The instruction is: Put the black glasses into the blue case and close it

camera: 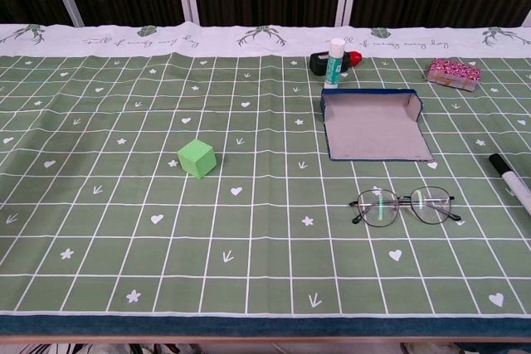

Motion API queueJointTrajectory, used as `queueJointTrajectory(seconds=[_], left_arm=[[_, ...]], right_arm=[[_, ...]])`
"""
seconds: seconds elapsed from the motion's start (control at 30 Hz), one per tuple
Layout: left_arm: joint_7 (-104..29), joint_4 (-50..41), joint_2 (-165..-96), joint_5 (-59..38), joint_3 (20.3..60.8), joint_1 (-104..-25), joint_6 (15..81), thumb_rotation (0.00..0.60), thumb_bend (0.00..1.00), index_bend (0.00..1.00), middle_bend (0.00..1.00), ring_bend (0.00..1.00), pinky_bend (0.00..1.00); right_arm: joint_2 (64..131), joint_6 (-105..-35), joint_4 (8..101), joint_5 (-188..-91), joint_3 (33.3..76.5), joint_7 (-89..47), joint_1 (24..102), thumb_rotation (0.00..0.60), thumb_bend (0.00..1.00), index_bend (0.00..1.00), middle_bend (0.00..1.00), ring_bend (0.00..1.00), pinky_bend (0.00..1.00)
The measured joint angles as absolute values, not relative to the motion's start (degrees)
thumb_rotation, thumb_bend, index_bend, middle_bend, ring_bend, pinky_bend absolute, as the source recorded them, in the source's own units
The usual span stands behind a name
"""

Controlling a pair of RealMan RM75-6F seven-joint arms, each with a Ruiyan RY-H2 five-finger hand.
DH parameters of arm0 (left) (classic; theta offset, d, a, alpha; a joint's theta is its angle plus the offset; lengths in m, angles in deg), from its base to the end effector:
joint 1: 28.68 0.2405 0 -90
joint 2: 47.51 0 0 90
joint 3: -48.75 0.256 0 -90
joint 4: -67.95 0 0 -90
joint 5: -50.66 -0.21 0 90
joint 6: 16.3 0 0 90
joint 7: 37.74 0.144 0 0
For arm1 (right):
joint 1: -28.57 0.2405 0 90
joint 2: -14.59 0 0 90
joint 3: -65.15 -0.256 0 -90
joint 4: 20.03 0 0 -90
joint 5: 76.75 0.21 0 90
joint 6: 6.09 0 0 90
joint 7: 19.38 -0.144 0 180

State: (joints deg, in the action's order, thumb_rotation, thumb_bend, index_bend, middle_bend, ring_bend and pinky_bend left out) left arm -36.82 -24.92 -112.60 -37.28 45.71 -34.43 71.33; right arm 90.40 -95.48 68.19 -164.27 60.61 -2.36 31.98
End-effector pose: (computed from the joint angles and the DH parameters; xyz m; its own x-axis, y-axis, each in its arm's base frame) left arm -0.2976 0.1858 0.1573 0.3857 -0.0500 0.9213 0.9197 -0.0590 -0.3882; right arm -0.2994 -0.1782 0.1133 0.5394 0.0844 0.8378 -0.8413 0.0136 0.5404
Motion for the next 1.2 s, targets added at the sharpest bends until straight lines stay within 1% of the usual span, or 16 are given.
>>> queueJointTrajectory(seconds=[0.4, 0.57, 0.8, 1.0, 1.2], left_arm=[[-36.5, -24.9, -112.6, -37.6, 45.8, -34.3, 71.6, 0.600, 0.31, 0.12, 0.00, 0.00, 0.00], [-36.5, -25.0, -112.6, -37.3, 45.6, -34.4, 71.5, 0.600, 0.31, 0.12, 0.00, 0.00, 0.00], [-36.3, -25.0, -112.6, -37.3, 45.6, -34.1, 72.0, 0.600, 0.31, 0.12, 0.00, 0.00, 0.00], [-36.4, -25.2, -112.7, -37.1, 45.5, -34.1, 72.0, 0.600, 0.31, 0.11, 0.00, 0.00, 0.00], [-36.2, -25.4, -112.8, -37.0, 45.5, -34.2, 71.7, 0.600, 0.31, 0.11, 0.00, 0.00, 0.00]], right_arm=[[90.0, -95.7, 68.5, -164.0, 60.4, -2.8, 31.8, 0.600, 0.09, 0.07, 0.10, 0.12, 0.21], [89.9, -94.7, 68.9, -163.7, 60.7, -3.7, 32.0, 0.600, 0.09, 0.08, 0.10, 0.12, 0.21], [89.6, -93.0, 69.2, -163.4, 61.1, -4.7, 32.4, 0.600, 0.09, 0.13, 0.10, 0.12, 0.21], [87.8, -88.9, 70.7, -162.0, 61.2, -6.9, 33.7, 0.600, 0.10, 0.14, 0.10, 0.12, 0.21], [83.8, -80.1, 74.5, -157.5, 59.6, -8.1, 37.5, 0.600, 0.14, 0.17, 0.10, 0.12, 0.21]])
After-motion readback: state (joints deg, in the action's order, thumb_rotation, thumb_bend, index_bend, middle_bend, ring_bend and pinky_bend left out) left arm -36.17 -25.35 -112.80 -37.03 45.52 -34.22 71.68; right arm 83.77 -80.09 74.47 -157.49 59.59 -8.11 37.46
